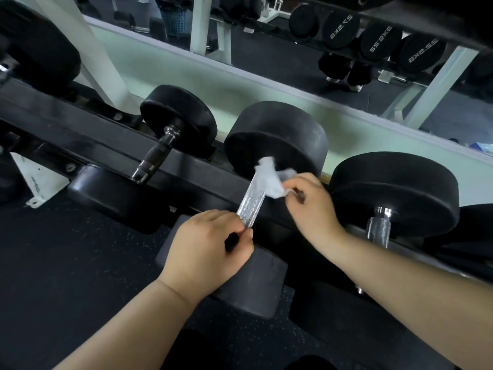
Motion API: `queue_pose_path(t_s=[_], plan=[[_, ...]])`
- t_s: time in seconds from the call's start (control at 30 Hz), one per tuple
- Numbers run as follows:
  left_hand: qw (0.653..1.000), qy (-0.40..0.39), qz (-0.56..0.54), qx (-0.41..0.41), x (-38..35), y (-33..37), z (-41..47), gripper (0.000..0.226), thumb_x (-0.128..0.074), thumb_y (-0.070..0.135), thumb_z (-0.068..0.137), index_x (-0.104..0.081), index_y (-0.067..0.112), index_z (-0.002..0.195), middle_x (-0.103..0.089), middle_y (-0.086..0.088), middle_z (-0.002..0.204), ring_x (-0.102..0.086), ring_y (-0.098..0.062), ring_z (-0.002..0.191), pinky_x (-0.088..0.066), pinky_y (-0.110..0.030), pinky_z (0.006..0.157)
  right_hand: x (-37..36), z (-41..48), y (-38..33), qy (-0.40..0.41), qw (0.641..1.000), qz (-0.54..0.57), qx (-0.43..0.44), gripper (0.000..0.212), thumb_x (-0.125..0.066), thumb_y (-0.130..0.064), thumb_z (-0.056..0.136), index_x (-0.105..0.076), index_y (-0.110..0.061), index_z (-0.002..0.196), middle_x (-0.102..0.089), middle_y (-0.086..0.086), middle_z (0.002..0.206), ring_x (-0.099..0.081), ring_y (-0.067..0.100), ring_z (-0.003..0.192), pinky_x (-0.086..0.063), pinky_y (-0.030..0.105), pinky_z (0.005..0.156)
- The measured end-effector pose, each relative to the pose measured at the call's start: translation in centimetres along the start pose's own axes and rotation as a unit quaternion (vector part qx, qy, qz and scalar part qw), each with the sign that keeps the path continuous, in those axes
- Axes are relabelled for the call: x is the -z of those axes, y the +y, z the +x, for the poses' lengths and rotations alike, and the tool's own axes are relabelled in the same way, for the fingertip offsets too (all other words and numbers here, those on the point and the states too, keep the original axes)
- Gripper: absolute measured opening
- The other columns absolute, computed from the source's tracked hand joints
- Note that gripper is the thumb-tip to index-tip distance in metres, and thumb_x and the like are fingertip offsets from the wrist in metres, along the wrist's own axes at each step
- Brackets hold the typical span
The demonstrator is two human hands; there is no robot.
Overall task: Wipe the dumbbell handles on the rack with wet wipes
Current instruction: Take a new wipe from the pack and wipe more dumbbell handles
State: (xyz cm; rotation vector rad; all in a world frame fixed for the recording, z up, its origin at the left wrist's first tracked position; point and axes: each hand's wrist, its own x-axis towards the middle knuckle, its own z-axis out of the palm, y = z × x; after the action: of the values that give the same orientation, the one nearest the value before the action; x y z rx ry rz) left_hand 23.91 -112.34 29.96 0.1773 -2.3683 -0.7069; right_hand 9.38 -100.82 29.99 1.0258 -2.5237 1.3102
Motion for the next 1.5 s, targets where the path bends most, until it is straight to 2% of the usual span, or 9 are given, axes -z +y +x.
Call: queue_pose_path(t_s=[0.13,0.53,0.7,0.87,0.97,1.07,1.2,1.33,1.5], plan=[[1.0,-0.004,-0.004,0.0,0.0,-0.1,0.0,0.031,-0.048,0.027,0.075,-0.057,0.008,0.053,-0.057,0.002,0.052,-0.048,-0.015,0.058,-0.038,-0.025,0.053,-0.5,0.7,0.9,0.007,0.973,0.08,-0.217,0.028,-0.053,0.005,0.081,-0.053,-0.019,0.068,-0.053,-0.003,0.076,-0.05,0.013,0.077,-0.038,0.006,0.06],[1.0,-0.001,0.012,0.003,0.0,0.0,0.0,0.031,-0.048,0.027,0.075,-0.057,0.008,0.053,-0.056,0.001,0.051,-0.047,-0.014,0.054,-0.037,-0.027,0.053,-2.8,-0.3,-0.8,-0.236,0.903,0.196,-0.301,0.031,-0.06,0.008,0.078,-0.047,-0.017,0.067,-0.048,0.002,0.073,-0.048,0.017,0.078,-0.048,0.036,0.077],[1.0,-0.007,0.008,0.002,0.0,0.0,0.0,0.031,-0.048,0.028,0.075,-0.058,0.008,0.054,-0.057,0.0,0.053,-0.05,-0.014,0.052,-0.038,-0.027,0.054,-2.9,2.2,-0.2,-0.05,0.914,0.238,-0.324,0.03,-0.056,0.006,0.081,-0.051,-0.022,0.072,-0.055,-0.003,0.076,-0.054,0.019,0.087,-0.047,0.037,0.088],[1.0,-0.008,0.012,-0.002,0.0,0.0,0.1,0.03,-0.048,0.026,0.075,-0.057,0.008,0.053,-0.057,0.0,0.051,-0.054,-0.019,0.047,-0.037,-0.027,0.052,-2.7,-0.3,-1.2,-0.271,0.869,0.247,-0.333,0.03,-0.057,0.011,0.079,-0.05,-0.016,0.067,-0.051,0.002,0.073,-0.052,0.017,0.074,-0.048,0.033,0.082],[1.0,-0.012,0.013,-0.001,0.0,0.0,0.1,0.03,-0.048,0.026,0.075,-0.056,0.008,0.053,-0.056,0.0,0.051,-0.053,-0.019,0.047,-0.037,-0.027,0.052,-2.4,0.1,-1.3,-0.234,0.93,0.126,-0.255,0.025,-0.062,0.003,0.078,-0.053,-0.017,0.067,-0.047,-0.002,0.074,-0.047,0.013,0.072,-0.04,0.013,0.07],[1.0,-0.013,0.01,0.0,0.1,0.0,0.2,0.031,-0.048,0.027,0.075,-0.056,0.007,0.052,-0.057,-0.001,0.051,-0.054,-0.021,0.047,-0.037,-0.027,0.052,-2.3,1.5,-1.0,-0.096,0.994,-0.054,-0.005,0.009,-0.055,0.006,0.075,-0.06,-0.001,0.076,-0.055,0.006,0.091,-0.051,0.024,0.089,-0.032,0.012,0.07],[1.0,-0.016,0.006,0.0,0.1,-0.1,0.2,0.031,-0.048,0.027,0.075,-0.056,0.007,0.052,-0.057,-0.001,0.051,-0.054,-0.021,0.047,-0.037,-0.028,0.053,-2.1,2.5,-0.9,-0.212,0.954,-0.166,0.132,0.016,-0.049,0.004,0.081,-0.061,0.005,0.092,-0.06,0.02,0.109,-0.05,0.032,0.113,-0.03,0.027,0.09],[1.0,-0.014,-0.007,0.001,0.0,-0.2,0.0,0.029,-0.049,0.026,0.075,-0.057,0.008,0.053,-0.055,0.002,0.051,-0.046,-0.012,0.056,-0.038,-0.023,0.053,-2.9,1.0,-1.7,-0.364,0.89,-0.163,0.219,0.011,-0.048,-0.005,0.088,-0.058,-0.004,0.088,-0.057,0.011,0.094,-0.05,0.026,0.091,-0.042,0.04,0.073],[1.0,-0.017,-0.015,0.002,0.1,0.0,0.1,0.03,-0.049,0.026,0.075,-0.057,0.007,0.053,-0.058,0.001,0.054,-0.053,-0.014,0.051,-0.039,-0.027,0.053,-2.7,4.6,-1.8,-0.336,0.899,-0.224,0.167,0.015,-0.042,-0.008,0.089,-0.046,-0.017,0.078,-0.048,0.004,0.091,-0.045,0.018,0.088,-0.031,0.028,0.068]])
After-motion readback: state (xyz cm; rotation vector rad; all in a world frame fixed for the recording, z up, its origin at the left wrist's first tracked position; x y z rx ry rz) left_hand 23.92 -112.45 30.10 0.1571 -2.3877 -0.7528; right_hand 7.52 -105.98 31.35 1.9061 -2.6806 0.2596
